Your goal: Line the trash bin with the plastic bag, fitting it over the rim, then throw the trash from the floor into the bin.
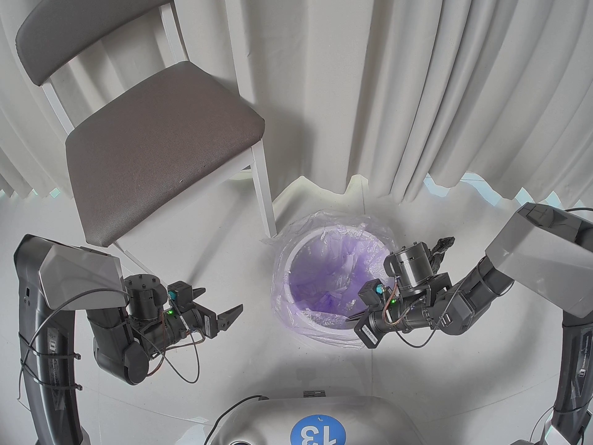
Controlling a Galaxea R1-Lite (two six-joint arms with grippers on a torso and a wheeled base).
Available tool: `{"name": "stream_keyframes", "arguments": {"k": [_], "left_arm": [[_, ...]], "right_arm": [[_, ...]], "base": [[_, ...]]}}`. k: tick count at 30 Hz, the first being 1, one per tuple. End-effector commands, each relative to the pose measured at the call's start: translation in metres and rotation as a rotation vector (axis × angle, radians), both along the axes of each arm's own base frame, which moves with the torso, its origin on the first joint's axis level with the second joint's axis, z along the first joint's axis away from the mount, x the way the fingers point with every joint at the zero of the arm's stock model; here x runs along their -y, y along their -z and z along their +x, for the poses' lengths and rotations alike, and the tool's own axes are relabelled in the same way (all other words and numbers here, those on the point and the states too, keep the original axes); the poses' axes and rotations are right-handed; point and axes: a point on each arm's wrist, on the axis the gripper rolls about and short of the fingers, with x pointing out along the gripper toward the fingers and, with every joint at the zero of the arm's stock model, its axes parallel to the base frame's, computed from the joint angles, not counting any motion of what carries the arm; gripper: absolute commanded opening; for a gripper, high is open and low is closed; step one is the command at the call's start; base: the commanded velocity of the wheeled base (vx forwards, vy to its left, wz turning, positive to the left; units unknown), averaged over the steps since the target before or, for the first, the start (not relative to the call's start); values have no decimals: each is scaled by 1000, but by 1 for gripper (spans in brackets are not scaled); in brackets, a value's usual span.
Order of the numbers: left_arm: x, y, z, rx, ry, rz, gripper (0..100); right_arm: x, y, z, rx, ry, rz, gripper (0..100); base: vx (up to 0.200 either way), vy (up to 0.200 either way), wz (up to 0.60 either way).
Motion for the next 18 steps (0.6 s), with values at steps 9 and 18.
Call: {"name": "stream_keyframes", "arguments": {"k": [9, 18], "left_arm": [[0, 7, -9, -13, 8, 4, 100], [3, 11, -7, -19, 14, 6, 100]], "right_arm": [[1, 7, -34, -38, -40, -27, 0], [-1, 46, -24, -36, -11, -54, 0]], "base": [[0, 0, 0], [0, 0, 0]]}}
